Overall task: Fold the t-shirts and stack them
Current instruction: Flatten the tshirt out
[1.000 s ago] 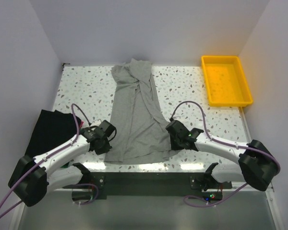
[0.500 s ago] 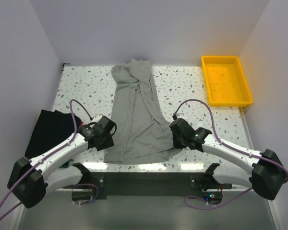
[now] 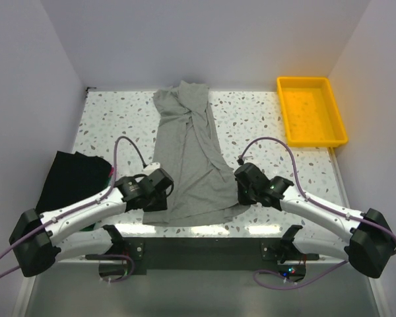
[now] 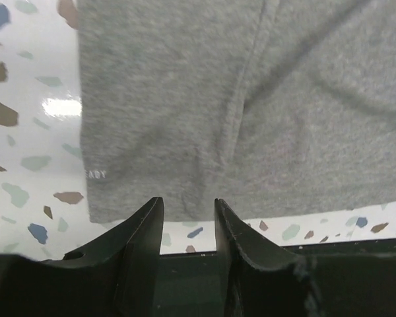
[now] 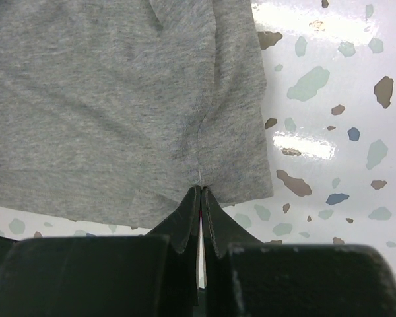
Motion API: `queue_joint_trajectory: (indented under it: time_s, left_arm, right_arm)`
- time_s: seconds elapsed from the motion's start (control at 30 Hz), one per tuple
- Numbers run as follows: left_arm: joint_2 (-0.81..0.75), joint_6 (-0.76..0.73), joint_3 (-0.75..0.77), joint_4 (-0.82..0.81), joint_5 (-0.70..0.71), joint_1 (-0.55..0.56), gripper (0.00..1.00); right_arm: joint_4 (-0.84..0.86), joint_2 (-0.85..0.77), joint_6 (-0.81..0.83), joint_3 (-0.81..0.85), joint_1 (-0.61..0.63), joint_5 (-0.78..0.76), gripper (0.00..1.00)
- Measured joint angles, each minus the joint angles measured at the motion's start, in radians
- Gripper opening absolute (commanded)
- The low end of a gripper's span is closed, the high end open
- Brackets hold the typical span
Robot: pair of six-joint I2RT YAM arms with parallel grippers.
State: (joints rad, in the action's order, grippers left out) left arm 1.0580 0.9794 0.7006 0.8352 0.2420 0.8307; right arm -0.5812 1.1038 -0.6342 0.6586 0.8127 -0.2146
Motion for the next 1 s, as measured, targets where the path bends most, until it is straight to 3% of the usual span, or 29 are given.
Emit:
queue_joint_trajectory:
  time_s: [0.17, 0.3, 1.0]
  left_arm:
    - [0.112, 0.052, 0.002, -0.001, 0.032, 0.153, 0.43]
    - [0.214, 0.081, 0.010, 0.004, 0.068, 0.213, 0.44]
    - [0.381, 0.102, 0.084, -0.013, 0.142, 0.296, 0.42]
  right_arm:
    - [0.003, 0.002, 0.001, 0.000, 0.000, 0.005, 0.00]
    - [0.005, 0.002, 0.002, 0.000, 0.000, 0.009, 0.00]
    - [0.013, 0.002, 0.003, 0.000, 0.000, 0.025, 0.00]
